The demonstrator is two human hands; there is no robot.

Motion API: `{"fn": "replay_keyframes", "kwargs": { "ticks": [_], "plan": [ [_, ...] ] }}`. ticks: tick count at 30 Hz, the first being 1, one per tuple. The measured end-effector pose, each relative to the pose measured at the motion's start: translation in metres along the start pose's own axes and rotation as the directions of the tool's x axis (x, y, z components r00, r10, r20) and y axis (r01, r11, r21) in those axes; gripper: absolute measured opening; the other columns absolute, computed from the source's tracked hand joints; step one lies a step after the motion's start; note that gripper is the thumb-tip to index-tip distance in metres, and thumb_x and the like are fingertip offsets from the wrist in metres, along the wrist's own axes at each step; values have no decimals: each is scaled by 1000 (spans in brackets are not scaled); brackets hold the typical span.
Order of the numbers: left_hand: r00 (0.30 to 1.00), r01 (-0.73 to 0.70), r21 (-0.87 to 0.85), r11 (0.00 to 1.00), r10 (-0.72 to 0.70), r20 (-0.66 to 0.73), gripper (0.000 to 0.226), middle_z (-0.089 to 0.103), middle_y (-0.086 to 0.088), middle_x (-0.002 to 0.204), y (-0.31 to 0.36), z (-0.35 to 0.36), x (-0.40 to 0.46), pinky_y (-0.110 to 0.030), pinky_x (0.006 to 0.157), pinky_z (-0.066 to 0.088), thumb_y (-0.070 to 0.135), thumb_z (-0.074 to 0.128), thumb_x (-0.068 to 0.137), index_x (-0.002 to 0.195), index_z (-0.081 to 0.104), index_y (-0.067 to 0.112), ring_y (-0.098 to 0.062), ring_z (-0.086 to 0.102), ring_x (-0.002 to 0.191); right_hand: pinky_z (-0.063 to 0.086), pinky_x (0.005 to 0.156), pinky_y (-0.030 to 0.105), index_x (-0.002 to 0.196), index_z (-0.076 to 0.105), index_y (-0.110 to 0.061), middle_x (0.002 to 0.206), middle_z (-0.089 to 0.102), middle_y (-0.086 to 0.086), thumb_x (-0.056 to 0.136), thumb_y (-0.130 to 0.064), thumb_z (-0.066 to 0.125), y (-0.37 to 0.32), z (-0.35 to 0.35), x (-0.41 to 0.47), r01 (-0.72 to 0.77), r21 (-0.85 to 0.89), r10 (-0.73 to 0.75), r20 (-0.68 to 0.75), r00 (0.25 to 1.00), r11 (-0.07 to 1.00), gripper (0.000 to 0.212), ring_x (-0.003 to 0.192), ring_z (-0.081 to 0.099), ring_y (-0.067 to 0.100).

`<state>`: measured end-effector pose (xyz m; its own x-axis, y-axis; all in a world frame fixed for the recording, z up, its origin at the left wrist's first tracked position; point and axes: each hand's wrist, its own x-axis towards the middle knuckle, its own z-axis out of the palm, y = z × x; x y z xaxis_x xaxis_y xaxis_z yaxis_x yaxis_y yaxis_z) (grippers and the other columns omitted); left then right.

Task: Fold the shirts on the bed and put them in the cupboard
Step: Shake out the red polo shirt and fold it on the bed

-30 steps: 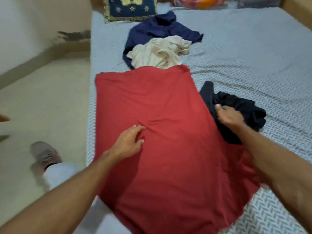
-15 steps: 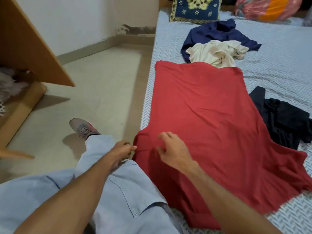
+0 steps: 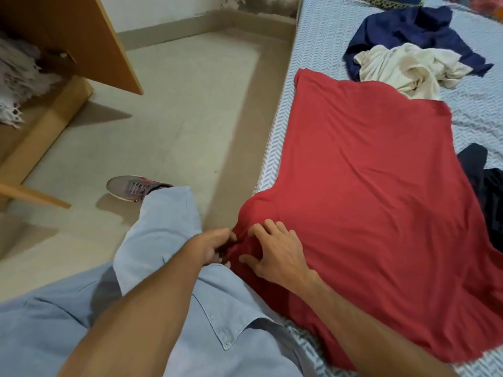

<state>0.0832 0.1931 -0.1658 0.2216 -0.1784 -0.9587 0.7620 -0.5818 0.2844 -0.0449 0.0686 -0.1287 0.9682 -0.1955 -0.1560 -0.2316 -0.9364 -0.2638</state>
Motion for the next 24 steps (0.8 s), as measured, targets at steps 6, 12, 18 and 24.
{"fn": "replay_keyframes", "kwargs": {
  "ticks": [6, 12, 18, 24],
  "plan": [
    [983, -136, -346, 929, 82, -165, 36, 65, -19, 88, -1, -23, -12, -37, 60, 57, -17, 51, 60, 89, 65, -1, -30, 63, 66, 40, 76, 39, 115, 54, -33, 109, 53, -9, 77, -64, 67, -2, 0, -1, -27, 15, 27, -6, 1000, 1000, 50, 103, 53, 21],
    [839, -513, -165, 843, 451, -305, 26, 59, -12, 70, 27, -10, -85, -39, 58, 61, -14, 52, 76, 81, 64, 9, -24, 59, 62, 51, 82, 41, 115, 56, -27, 103, 59, -7, 83, -54, 64, -1, -11, -10, -66, 257, 72, -12, 997, 964, 43, 99, 59, 22],
    [641, -748, 180, 638, 766, -53, 22, 66, -16, 75, 62, 56, -165, -40, 70, 62, -18, 65, 73, 79, 65, 3, -25, 65, 68, 54, 88, 29, 127, 56, -29, 102, 69, -17, 68, -79, 68, 13, -47, -44, -141, 717, 195, 7, 981, 683, 79, 94, 66, 1],
    [434, -794, 553, 254, 873, 222, 25, 64, 3, 73, 68, 174, -193, -29, 54, 58, 4, 79, 70, 83, 64, 19, -16, 65, 57, 52, 65, 17, 93, 55, -25, 69, 62, -15, 84, -16, 72, 33, -50, -103, -249, 821, 516, -63, 854, 514, 22, 59, 60, -3]
  ]
}}
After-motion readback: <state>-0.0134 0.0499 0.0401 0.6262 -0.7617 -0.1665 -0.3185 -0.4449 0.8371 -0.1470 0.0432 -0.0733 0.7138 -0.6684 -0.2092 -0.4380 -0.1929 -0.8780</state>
